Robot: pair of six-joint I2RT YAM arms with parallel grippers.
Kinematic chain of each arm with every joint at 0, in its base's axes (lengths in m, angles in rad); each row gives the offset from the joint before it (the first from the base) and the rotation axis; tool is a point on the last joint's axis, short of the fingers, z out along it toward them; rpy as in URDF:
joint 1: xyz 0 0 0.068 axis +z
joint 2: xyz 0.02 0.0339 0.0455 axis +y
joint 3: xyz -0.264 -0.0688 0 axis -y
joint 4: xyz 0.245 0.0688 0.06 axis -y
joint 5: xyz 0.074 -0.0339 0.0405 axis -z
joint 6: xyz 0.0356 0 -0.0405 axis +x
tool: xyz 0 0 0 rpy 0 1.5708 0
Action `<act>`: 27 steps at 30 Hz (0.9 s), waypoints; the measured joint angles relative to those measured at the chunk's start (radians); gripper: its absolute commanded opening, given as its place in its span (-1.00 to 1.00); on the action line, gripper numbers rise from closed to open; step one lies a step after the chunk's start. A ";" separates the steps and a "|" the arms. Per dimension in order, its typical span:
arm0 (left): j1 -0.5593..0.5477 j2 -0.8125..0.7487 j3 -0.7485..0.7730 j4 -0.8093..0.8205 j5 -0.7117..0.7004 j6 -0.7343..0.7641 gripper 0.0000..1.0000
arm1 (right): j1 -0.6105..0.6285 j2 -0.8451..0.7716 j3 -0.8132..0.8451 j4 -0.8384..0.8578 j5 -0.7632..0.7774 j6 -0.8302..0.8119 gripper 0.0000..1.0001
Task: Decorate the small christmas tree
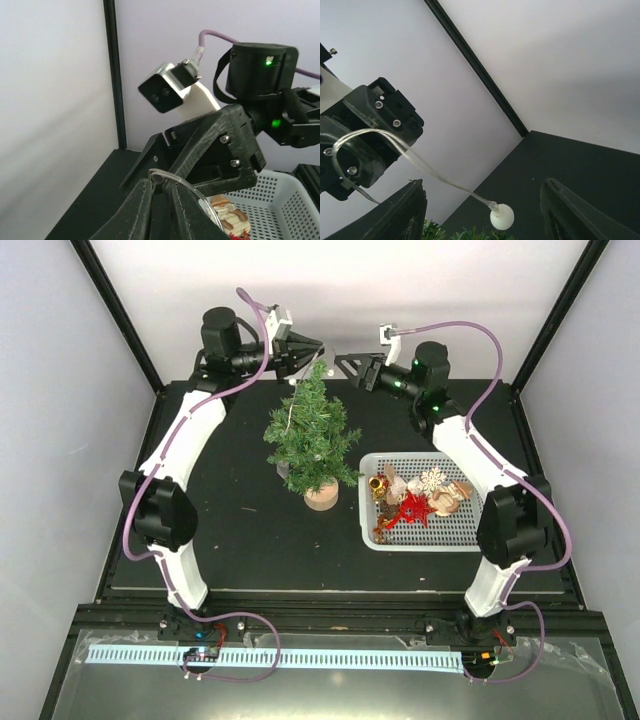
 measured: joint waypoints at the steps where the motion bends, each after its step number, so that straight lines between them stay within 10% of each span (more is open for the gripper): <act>1: 0.000 0.004 0.003 -0.001 0.006 -0.004 -0.80 | 0.000 0.006 0.001 0.002 -0.005 0.004 0.21; 12: 0.000 0.032 0.054 -0.016 0.048 -0.030 -0.80 | 0.007 0.039 0.042 0.040 -0.057 0.038 -0.05; 18: -0.001 0.037 0.069 -0.035 0.071 -0.033 -0.73 | 0.012 0.061 0.068 0.063 -0.071 0.054 -0.96; 27: -0.001 0.061 0.089 -0.086 0.073 -0.013 -0.67 | 0.018 0.061 0.061 0.064 -0.079 0.063 -0.98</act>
